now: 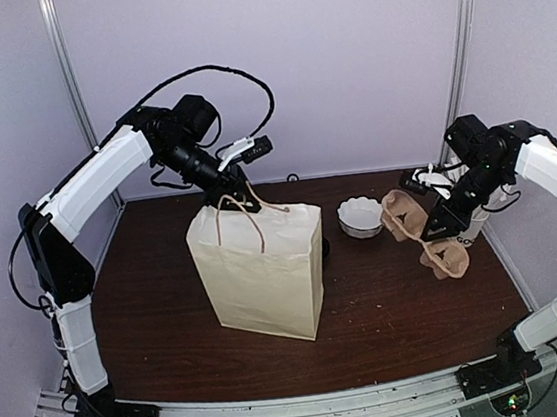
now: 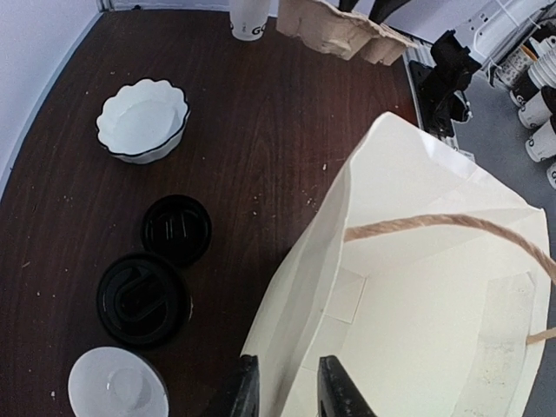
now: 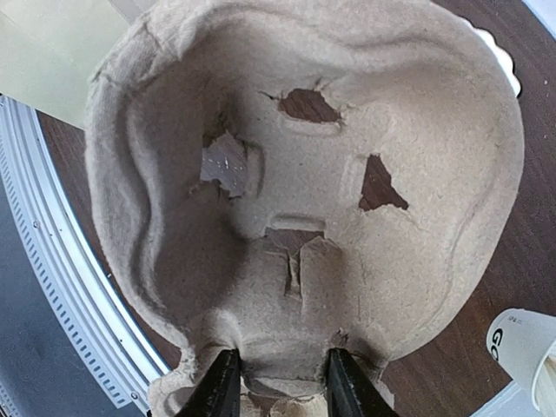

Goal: Pack the takeout coffee

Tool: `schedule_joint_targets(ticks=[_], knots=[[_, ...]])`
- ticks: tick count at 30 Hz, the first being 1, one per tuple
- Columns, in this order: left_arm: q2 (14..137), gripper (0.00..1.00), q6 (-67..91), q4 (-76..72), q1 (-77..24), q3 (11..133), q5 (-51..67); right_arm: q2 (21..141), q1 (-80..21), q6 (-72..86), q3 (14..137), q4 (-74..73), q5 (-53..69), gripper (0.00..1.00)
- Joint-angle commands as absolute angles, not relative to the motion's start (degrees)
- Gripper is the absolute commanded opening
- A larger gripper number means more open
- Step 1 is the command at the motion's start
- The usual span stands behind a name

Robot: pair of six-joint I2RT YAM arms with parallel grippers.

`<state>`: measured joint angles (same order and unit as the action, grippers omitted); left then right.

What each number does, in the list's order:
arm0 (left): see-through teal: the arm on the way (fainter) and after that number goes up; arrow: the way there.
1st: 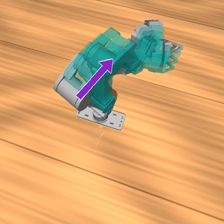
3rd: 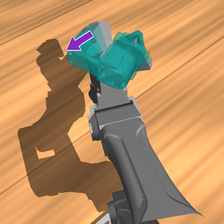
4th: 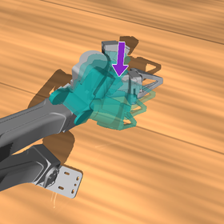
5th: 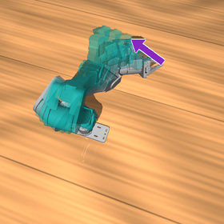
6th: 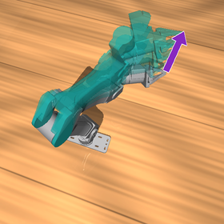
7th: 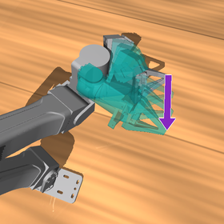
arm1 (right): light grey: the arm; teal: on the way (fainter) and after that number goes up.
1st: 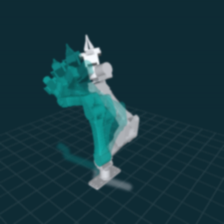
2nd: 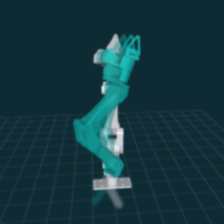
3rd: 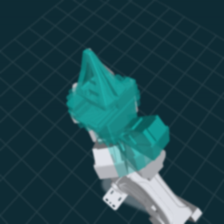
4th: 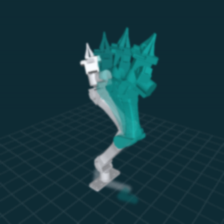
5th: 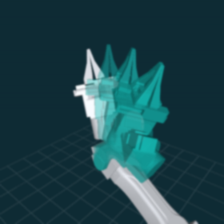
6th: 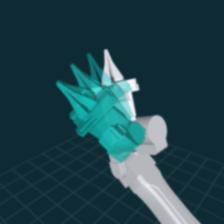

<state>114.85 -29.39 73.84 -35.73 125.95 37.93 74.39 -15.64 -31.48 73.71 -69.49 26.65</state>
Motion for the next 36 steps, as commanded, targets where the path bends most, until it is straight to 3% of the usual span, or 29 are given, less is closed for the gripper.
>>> schedule_joint_targets(ticks=[1, 5, 15, 20, 25, 30, 36], knots=[[113.64, 0.23, -29.0, 74.61, -36.21, 126.87, 39.91, 73.59, -15.71, -31.03, 79.71, -70.66, 33.37, 0.34], [111.6, 0.01, -26.9, 74.57, -37.27, 127.13, 39.17, 72.73, -16.86, -29.94, 86.55, -69.97, 41.02, 0.35], [105.91, 0.0, -17.87, 74.4, -42.16, 125.03, 32.14, 76.85, -23.38, -25.69, 102.35, -65.29, 47.83, 0.36], [103.81, 0.0, -15.92, 75.65, -42.17, 122.43, 30.05, 75.09, -23.22, -26.25, 91.87, -62.89, 35.68, 0.4], [103.51, 0.0, -11.57, 77.75, -42.19, 122.04, 31.26, 75.91, -22.6, -34.06, 80.46, -68.27, 25.55, 0.53], [100.59, 0.0, -8.17, 79.32, -42.8, 120.01, 23.92, 76.71, -22.06, -46.07, 71.36, -70.51, 25.14, 0.59], [91.11, 0.0, -9.72, 72.73, -46.63, 113.03, 15.15, 77.95, -22.12, -47.15, 71.55, -68.68, 27.54, 0.59]])
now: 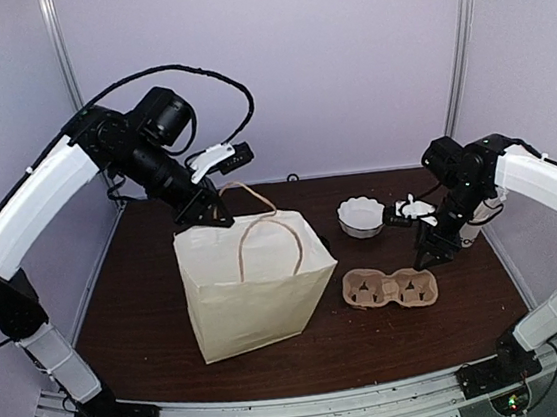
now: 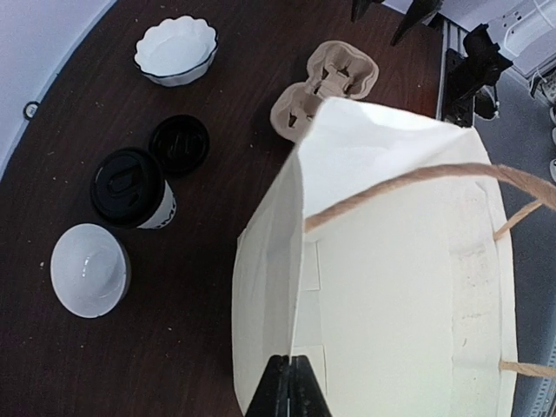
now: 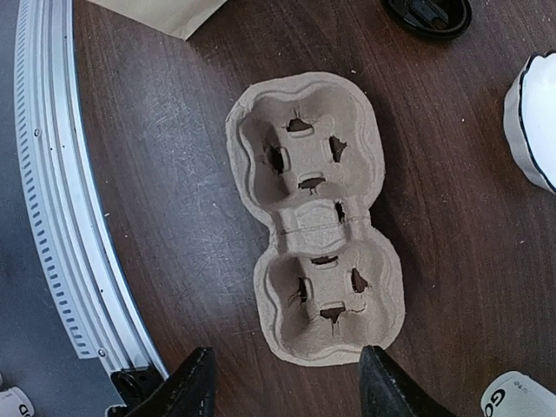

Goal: Pack the takeout coffee

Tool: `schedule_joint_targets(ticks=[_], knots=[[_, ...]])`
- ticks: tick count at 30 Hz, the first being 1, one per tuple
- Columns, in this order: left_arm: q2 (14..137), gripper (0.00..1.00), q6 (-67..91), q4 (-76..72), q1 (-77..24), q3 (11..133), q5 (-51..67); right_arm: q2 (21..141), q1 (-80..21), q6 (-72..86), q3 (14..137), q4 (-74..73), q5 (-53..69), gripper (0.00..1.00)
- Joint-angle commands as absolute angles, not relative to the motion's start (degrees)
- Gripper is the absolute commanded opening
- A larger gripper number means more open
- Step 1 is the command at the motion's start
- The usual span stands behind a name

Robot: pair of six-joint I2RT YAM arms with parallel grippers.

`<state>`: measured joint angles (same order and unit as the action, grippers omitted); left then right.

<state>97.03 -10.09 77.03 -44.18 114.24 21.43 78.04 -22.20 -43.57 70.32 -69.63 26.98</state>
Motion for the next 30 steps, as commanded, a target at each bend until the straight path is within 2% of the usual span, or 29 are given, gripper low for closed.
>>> schedule_joint_targets(ticks=[1, 5, 9, 10, 13, 17, 20, 25, 28, 30], knots=[[90.33, 0.0, -9.69, 72.16, -47.05, 112.53, 14.12, 78.02, -22.13, -46.93, 71.88, -67.98, 27.88, 0.59], [86.2, 0.0, -9.56, 67.56, -48.27, 107.08, 10.99, 77.46, -22.06, -43.8, 72.28, -61.9, 27.28, 0.59], [82.49, 0.0, -9.56, 61.99, -49.12, 101.19, 9.72, 76.64, -22.06, -38.36, 72.76, -53.76, 21.92, 0.66], [81.57, 0.0, -9.63, 60.15, -49.69, 99.53, 8.83, 76.76, -22.06, -36.33, 73.17, -51.72, 19.57, 0.7], [79.0, 0.0, -10.32, 55.32, -51.11, 95.42, 6.11, 76.36, -21.22, -28.87, 75.39, -48.34, 15.71, 0.98], [76.58, 0.0, -11.91, 49.58, -52.32, 91.47, 5.05, 73.46, -20.41, -26.72, 73.92, -43.48, 18.25, 0.99], [74.94, 0.0, -13.31, 45.99, -52.63, 88.44, 5.41, 76.09, -20.44, -34.68, 75.32, -49.96, 23.94, 0.88], [74.45, 0.0, -13.92, 44.73, -52.77, 86.13, 6.0, 80.89, -21.51, -45.83, 73.88, -60.6, 27.58, 0.62], [74.57, 0.0, -13.48, 44.74, -52.81, 85.64, 6.33, 82.99, -23.74, -48.16, 71.23, -61.2, 22.78, 0.54], [74.64, 0.0, -13.34, 44.78, -52.84, 85.5, 6.68, 83.38, -25.04, -50.24, 69.26, -60.72, 21.39, 0.53]])
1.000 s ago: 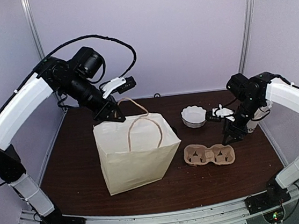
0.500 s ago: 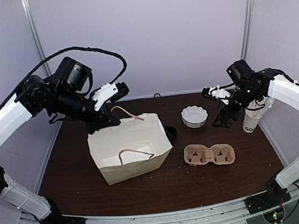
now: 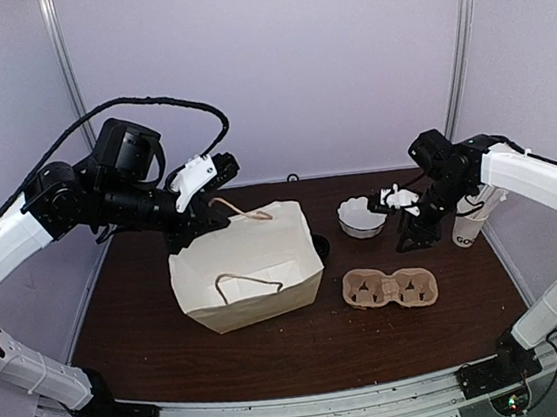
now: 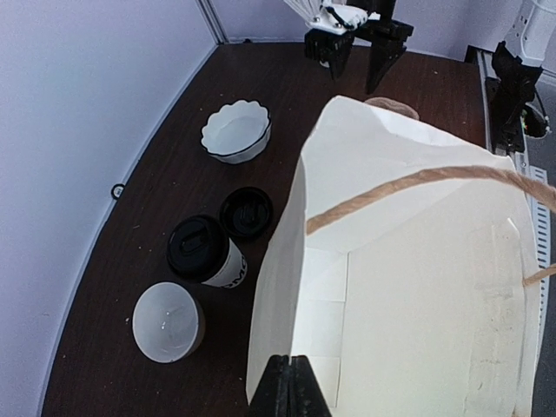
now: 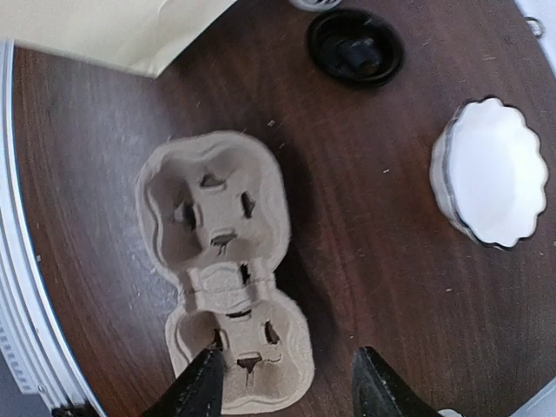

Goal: Pack the takeout coffee

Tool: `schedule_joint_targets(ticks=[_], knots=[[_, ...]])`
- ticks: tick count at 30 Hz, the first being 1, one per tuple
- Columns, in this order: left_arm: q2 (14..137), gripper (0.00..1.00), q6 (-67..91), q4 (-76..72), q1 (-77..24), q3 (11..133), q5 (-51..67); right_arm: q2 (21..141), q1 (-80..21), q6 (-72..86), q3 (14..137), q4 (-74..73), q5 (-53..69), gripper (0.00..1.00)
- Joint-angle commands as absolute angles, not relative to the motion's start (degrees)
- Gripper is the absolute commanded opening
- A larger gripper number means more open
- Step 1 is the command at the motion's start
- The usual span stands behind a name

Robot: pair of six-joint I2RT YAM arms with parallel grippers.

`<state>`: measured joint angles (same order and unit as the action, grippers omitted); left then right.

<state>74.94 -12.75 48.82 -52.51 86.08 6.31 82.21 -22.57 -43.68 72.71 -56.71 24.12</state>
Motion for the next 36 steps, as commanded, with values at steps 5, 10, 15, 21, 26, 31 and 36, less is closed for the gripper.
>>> schedule_joint_targets(ticks=[5, 10, 15, 21, 26, 31, 36], knots=[[74.98, 0.0, -13.22, 44.91, -52.88, 85.52, 6.51, 85.98, -28.03, -54.53, 67.46, -62.05, 18.48, 0.53], [75.33, 0.0, -12.77, 45.43, -52.89, 85.54, 7.28, 89.8, -30.82, -53.59, 66.3, -60.43, 15.03, 0.52], [75.46, 0.0, -12.46, 45.81, -52.91, 85.39, 7.38, 93.49, -31.8, -51.33, 67.17, -58.59, 12.3, 0.52], [74.77, 0.0, -12.65, 46.06, -52.89, 84.79, 6.48, 95.02, -33.2, -50.16, 66.74, -57.17, 12.13, 0.52], [74.61, 0.0, -12.66, 46.42, -52.86, 84.47, 6.49, 96.47, -34.15, -48.34, 66.83, -54.71, 11.76, 0.51], [74.28, 0.0, -12.62, 46.59, -52.91, 84.05, 6.34, 98.75, -34.63, -47.17, 68.35, -54.8, 10.16, 0.49], [74.24, 0.0, -12.65, 46.51, -52.87, 83.61, 6.14, 99.47, -34.71, -47.13, 68.38, -55.1, 10.43, 0.48]])
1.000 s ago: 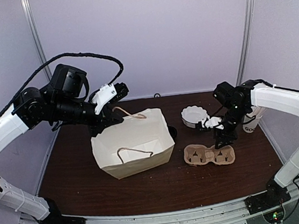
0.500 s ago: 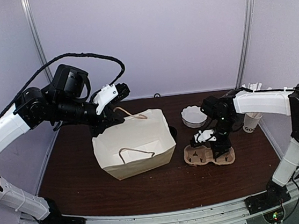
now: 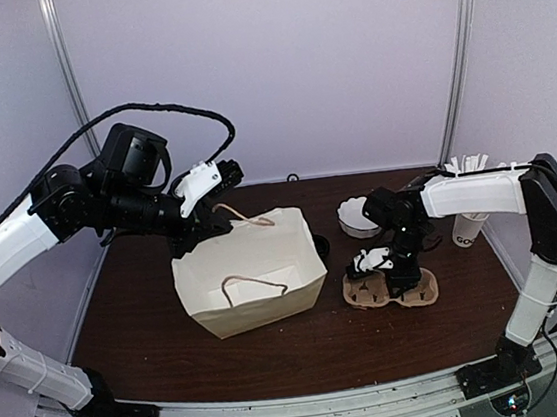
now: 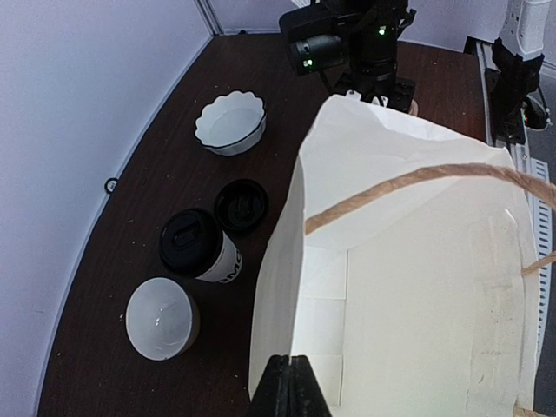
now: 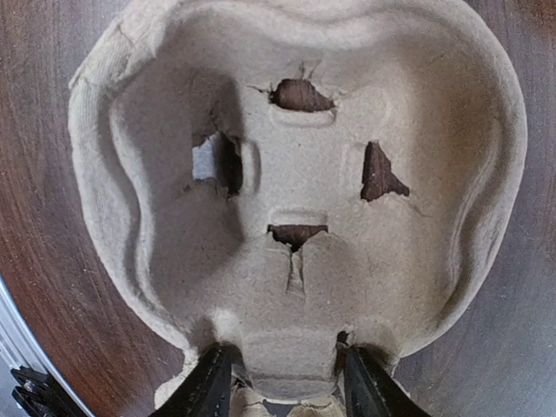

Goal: Pack the takeout coffee

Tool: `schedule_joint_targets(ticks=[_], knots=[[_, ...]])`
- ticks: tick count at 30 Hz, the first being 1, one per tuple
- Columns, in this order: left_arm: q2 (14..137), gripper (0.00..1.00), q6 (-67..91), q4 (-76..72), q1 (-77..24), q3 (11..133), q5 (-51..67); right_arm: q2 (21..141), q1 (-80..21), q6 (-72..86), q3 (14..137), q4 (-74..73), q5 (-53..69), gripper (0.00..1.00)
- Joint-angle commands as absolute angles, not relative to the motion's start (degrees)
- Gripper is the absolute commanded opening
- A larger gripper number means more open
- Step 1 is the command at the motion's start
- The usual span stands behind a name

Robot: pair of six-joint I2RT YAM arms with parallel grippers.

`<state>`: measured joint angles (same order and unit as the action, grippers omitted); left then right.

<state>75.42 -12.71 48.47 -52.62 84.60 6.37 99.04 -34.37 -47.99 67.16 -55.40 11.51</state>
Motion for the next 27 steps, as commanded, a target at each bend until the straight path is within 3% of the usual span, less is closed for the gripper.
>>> schedule_joint_targets(ticks=[1, 14, 21, 27], knots=[[74.21, 0.0, -12.61, 46.57, -52.89, 83.59, 6.16, 99.57, -34.84, -47.11, 68.3, -55.1, 10.58, 0.48], [74.0, 0.0, -12.96, 46.54, -52.89, 83.58, 5.92, 98.74, -35.42, -45.73, 68.99, -57.14, 8.93, 0.32], [74.21, 0.0, -12.68, 46.42, -52.84, 83.58, 6.48, 89.31, -35.42, -44.6, 71.88, -62.95, 10.74, 0.31], [75.71, 0.0, -12.34, 45.56, -52.84, 84.54, 7.73, 79.06, -35.42, -42.96, 81.45, -66.98, 14.89, 0.29]])
